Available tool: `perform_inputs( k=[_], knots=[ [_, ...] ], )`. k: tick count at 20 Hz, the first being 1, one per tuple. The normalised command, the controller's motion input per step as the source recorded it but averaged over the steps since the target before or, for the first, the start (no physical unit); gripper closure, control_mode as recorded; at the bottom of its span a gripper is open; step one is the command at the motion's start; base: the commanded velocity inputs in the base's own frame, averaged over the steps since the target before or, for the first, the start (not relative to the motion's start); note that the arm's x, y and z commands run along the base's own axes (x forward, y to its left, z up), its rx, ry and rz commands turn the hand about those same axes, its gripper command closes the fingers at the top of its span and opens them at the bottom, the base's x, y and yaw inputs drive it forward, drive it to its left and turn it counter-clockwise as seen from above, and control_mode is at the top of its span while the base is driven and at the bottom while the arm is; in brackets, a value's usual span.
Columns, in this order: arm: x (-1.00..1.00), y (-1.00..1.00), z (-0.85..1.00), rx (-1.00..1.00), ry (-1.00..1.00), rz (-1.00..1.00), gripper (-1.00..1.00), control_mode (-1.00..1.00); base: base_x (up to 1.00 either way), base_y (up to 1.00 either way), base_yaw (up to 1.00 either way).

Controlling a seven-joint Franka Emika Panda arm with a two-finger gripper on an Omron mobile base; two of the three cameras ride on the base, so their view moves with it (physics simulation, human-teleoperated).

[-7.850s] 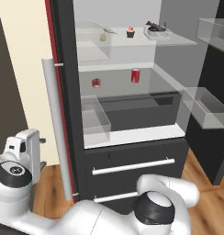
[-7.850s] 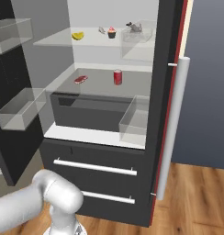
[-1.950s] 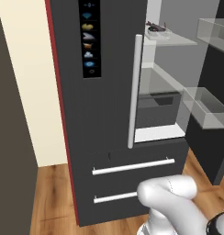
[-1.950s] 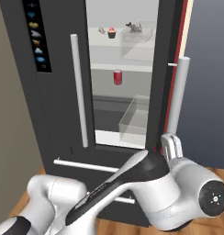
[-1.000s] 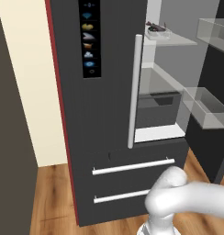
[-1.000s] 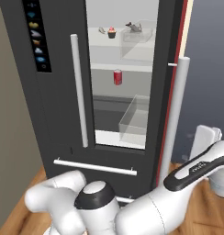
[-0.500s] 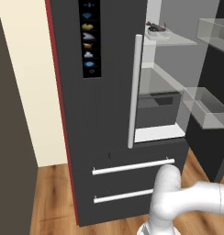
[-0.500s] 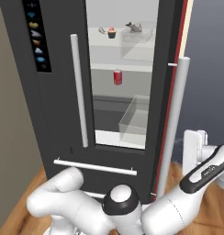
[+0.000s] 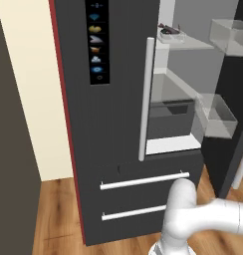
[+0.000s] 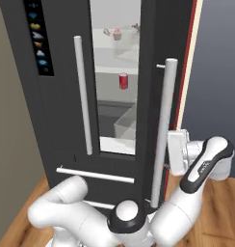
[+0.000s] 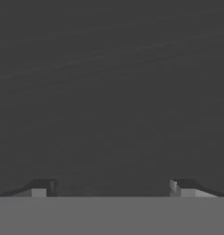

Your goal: Place the tupperware on the top shelf of the fridge. Make space for the tupperware among the existing items by rearranging them on the shelves if needed. Close the fridge door when finished.

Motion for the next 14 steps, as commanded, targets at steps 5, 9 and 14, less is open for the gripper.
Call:
perform_inputs(
  k=[5, 9, 14],
  knots=[
    [0.08, 1.0, 0.01, 0.0, -0.24, 0.08, -1.0, -1.0, 0.0, 0.0, 0.0],
    [0.27, 1.0, 0.11, 0.0, -0.32, -0.09, -1.0, -1.0, 0.0, 0.0, 0.0],
    [0.41, 0.83, 0.09, 0.0, -0.28, -0.35, -1.0, -1.0, 0.0, 0.0, 0.0]
  ],
)
